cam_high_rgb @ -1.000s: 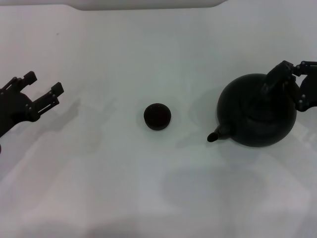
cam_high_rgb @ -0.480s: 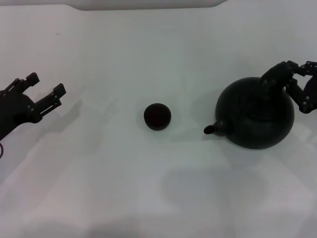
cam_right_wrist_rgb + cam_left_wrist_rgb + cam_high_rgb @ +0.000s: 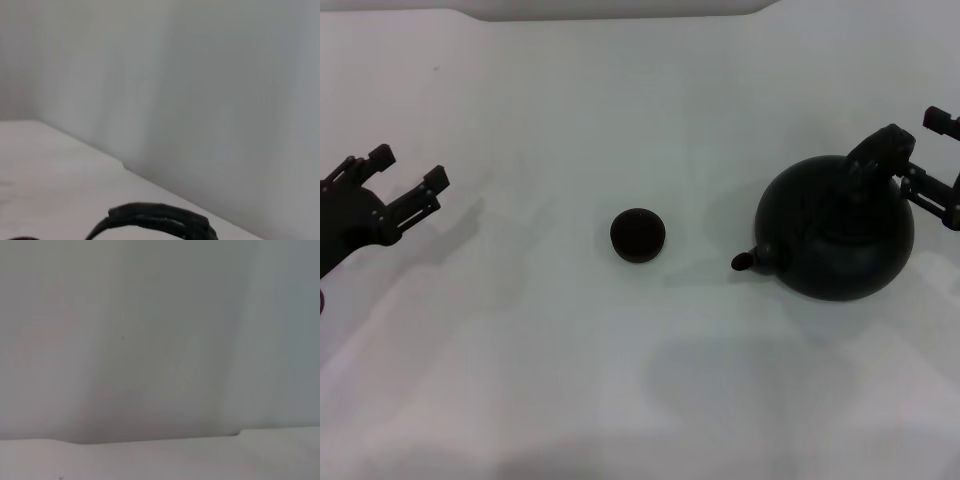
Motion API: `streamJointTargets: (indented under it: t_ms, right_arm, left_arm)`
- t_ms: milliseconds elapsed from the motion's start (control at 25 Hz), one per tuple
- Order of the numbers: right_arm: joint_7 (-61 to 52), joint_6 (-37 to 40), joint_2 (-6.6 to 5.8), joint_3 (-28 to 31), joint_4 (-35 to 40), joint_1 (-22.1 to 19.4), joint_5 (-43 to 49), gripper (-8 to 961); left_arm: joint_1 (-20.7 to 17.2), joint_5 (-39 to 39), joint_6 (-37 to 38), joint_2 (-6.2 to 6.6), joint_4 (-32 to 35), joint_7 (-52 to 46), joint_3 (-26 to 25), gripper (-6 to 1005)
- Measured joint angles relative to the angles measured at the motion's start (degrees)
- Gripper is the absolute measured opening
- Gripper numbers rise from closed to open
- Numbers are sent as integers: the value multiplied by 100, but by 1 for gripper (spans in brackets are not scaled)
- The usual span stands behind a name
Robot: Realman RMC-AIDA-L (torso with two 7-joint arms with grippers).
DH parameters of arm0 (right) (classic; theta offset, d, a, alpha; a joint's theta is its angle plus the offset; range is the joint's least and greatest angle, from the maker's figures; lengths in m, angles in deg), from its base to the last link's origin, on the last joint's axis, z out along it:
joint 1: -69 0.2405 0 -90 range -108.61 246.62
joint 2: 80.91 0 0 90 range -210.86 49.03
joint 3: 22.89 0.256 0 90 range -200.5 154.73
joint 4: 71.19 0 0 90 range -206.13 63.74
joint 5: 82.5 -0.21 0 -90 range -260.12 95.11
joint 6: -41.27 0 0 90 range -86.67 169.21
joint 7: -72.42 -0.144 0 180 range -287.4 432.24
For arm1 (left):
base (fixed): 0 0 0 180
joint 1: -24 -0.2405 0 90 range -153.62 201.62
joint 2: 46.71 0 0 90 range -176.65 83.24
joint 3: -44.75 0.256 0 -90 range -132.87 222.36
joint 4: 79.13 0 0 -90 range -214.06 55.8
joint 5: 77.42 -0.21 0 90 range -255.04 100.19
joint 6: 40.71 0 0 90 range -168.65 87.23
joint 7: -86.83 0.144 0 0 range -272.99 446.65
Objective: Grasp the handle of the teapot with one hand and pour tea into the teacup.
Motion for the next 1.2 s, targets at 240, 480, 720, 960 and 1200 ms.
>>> streamJointTargets:
  t_ms: [240, 480, 720, 960, 1200]
  right_arm:
    - [-17, 500, -12, 390, -373, 4, 7, 623]
    - [19, 1188, 1, 1694, -1110, 34, -3, 881]
    - [591, 1829, -13, 3631, -2466, 423, -5, 879]
    - [1864, 2291, 31, 4464, -3384, 812, -119, 878]
    - [2128, 1968, 30, 4523, -3749, 1122, -347, 876]
  left_arm:
    - [-50, 181, 7, -2, -1, 93, -11, 847]
    - [-347, 1070, -219, 5, 12, 510, -16, 856]
    - [-576, 1821, -600, 23, 61, 908, -246, 855]
    - [-499, 1787, -790, 22, 17, 912, -446, 856]
    - [-435, 1473, -586, 38, 116, 629, -449, 856]
